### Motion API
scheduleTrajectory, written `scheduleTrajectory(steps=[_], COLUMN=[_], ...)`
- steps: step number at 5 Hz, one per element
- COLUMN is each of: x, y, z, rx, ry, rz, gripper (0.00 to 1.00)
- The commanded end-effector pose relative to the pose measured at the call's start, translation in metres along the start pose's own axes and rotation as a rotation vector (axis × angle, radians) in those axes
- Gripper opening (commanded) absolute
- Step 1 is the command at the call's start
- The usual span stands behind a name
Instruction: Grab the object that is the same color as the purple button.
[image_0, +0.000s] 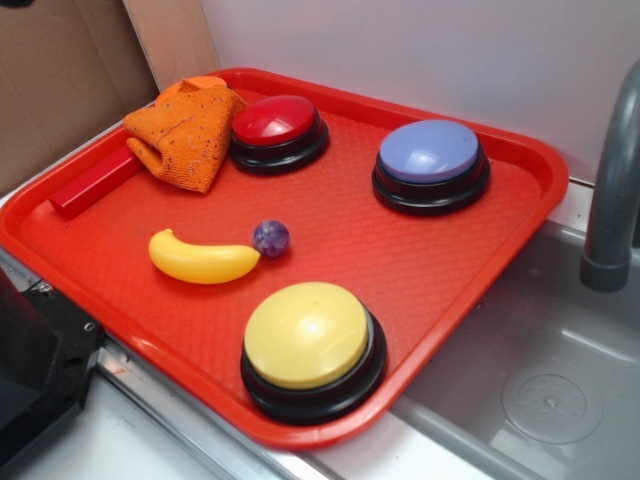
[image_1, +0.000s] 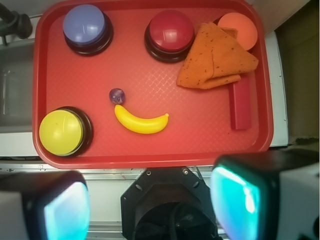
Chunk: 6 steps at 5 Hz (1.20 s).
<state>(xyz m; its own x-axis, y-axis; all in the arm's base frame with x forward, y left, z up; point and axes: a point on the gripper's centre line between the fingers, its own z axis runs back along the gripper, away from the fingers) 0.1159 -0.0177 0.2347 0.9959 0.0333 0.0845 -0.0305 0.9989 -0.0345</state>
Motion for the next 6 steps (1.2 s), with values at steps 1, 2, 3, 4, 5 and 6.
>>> scheduleTrajectory(steps=[1, 2, 3, 4, 5, 6], x=[0.000, 0.019, 0.045, 0.061, 0.073, 0.072], y=[0.000, -0.006, -0.010, -0.014, -0.038, -0.046], z=[0.000, -0.015, -0.039, -0.055, -0.092, -0.118], rx=[0.000, -0.012, -0.034, -0.023, -0.033, -0.038], ry=[0.000, -0.041, -0.054, -0.056, -0.042, -0.016], rz=[0.000, 0.039, 0.058, 0.077, 0.013, -0.048], gripper=[1.00, 1.00, 1.00, 1.00, 1.00, 1.00])
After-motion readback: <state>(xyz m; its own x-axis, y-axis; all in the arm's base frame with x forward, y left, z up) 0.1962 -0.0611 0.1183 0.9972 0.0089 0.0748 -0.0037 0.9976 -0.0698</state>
